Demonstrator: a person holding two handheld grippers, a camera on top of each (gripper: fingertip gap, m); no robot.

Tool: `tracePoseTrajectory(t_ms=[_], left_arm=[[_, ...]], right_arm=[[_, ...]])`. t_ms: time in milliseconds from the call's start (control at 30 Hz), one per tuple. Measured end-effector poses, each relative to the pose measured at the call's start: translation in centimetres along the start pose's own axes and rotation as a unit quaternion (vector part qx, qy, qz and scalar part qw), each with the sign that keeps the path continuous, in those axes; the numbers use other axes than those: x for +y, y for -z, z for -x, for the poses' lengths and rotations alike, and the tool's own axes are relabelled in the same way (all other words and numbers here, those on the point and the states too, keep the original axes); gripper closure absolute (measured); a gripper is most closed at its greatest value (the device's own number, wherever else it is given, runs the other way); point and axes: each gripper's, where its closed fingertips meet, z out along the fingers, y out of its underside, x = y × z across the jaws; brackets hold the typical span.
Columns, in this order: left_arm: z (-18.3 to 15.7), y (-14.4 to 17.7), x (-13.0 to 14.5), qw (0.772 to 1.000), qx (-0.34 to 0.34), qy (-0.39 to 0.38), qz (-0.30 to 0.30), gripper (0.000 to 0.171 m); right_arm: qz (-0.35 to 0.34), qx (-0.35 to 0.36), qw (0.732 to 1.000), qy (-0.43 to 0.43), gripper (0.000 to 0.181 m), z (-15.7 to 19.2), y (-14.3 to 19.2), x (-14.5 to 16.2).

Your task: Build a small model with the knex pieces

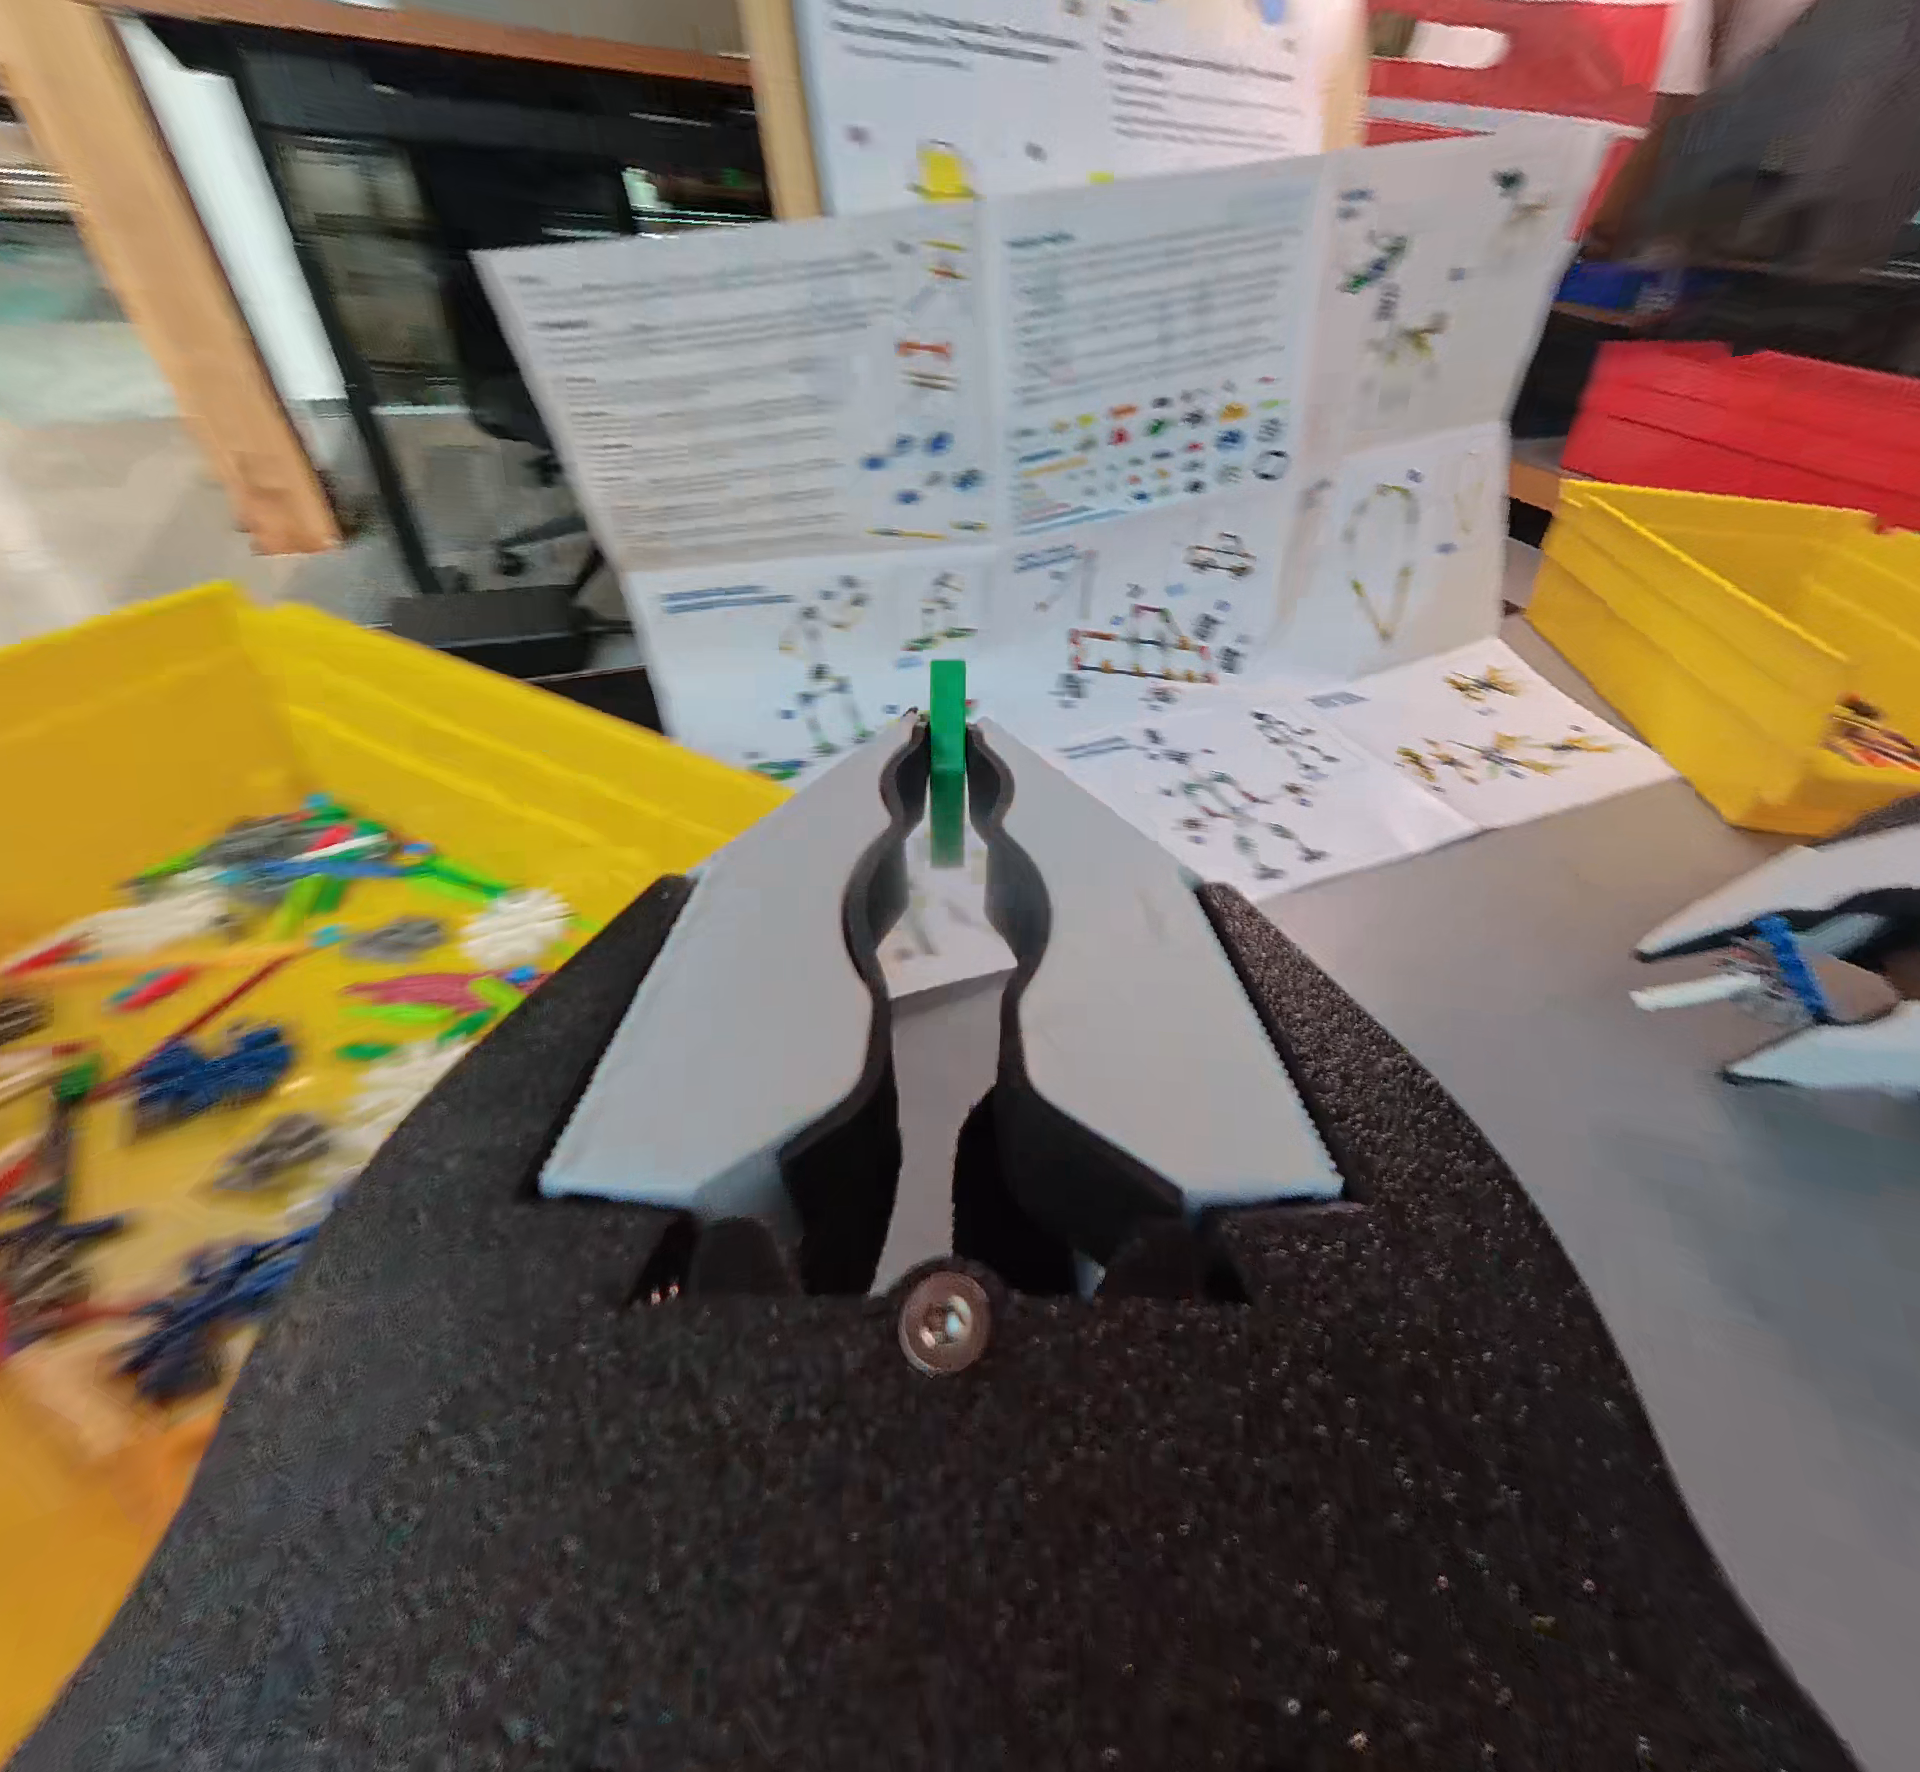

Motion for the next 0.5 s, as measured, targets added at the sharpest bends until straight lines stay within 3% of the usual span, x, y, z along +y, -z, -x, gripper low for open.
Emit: tracePoseTrajectory(t_ms=[133, 233, 333, 500], left_arm=[[13.2, 8.5, -0.3, 0.974, -0.226, 0.012, 0.026, 0.166], [19.6, 14.9, 1.3, 0.945, -0.321, 0.045, 0.052, 0.170], [21.7, 18.0, 3.2, 0.935, -0.339, 0.077, 0.074, 0.166], [20.2, 17.3, 3.0, 0.942, -0.325, 0.047, 0.069, 0.164]], right_arm=[[-0.017, 0.000, 1.000, -0.012, 0.141, -0.4, 0.7, -0.6], [-0.033, -0.004, 0.999, -0.025, 0.141, -0.6, 1.1, -1.2], [-0.049, -0.017, 0.997, -0.050, 0.141, -0.6, 1.2, -1.5], [-0.063, -0.023, 0.995, -0.071, 0.141, -0.7, 1.3, -1.8]])
